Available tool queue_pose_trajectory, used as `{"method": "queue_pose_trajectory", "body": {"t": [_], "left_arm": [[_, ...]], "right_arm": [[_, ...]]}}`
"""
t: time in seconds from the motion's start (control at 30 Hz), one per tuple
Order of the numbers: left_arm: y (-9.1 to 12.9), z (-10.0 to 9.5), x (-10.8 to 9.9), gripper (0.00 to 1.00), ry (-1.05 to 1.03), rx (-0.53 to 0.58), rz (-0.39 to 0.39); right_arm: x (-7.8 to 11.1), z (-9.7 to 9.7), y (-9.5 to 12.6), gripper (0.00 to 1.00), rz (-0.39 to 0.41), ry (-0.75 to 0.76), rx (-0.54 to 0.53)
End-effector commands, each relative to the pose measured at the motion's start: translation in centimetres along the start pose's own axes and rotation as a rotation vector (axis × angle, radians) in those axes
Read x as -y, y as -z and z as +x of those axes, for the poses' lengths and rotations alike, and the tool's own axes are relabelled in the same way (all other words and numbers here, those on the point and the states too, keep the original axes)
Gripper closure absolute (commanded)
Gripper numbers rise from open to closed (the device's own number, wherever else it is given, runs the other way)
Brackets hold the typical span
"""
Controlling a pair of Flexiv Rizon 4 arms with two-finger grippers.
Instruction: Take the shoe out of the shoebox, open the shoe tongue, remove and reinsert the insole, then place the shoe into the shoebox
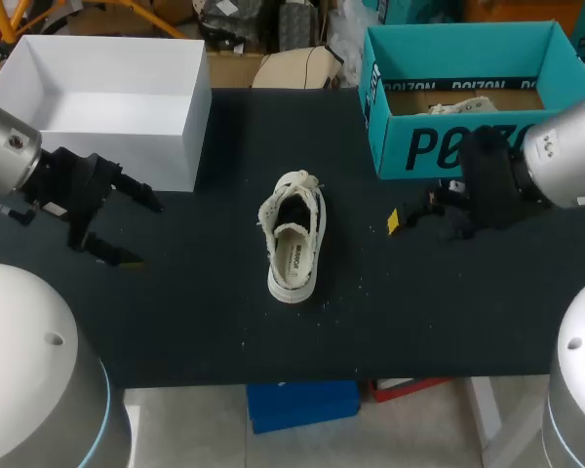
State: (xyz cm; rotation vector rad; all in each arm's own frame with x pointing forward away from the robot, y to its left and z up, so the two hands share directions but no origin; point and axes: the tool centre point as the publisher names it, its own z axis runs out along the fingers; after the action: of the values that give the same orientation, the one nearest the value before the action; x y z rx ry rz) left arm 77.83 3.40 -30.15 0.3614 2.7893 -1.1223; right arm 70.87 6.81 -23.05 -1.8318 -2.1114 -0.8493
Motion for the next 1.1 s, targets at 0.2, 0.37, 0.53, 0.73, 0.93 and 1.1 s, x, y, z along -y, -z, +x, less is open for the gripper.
{"method": "queue_pose_trajectory", "body": {"t": [0.2,0.37,0.53,0.73,0.93,1.1], "left_arm": [[-0.1,0.1,0.0,0.0,0.0,0.001,-0.004],[-0.1,0.1,0.0,0.0,0.0,0.001,-0.004],[-0.1,0.1,0.0,0.0,0.0,0.001,-0.004],[-0.1,0.1,0.0,0.0,0.0,0.001,-0.004],[-0.1,0.1,0.0,0.0,0.0,0.001,-0.004],[-0.1,0.1,0.0,0.0,0.0,0.001,-0.004]], "right_arm": [[-5.1,1.2,-4.9,0.0,0.289,-0.102,0.342],[-6.4,1.3,-6.9,0.0,0.271,-0.114,0.386],[-7.2,1.4,-8.6,0.0,0.217,-0.105,0.405],[-8.0,1.7,-10.7,0.0,0.159,-0.056,0.448],[-8.4,2.0,-12.6,0.0,0.153,-0.004,0.504],[-8.8,1.7,-13.6,0.0,0.128,0.001,0.511]]}}
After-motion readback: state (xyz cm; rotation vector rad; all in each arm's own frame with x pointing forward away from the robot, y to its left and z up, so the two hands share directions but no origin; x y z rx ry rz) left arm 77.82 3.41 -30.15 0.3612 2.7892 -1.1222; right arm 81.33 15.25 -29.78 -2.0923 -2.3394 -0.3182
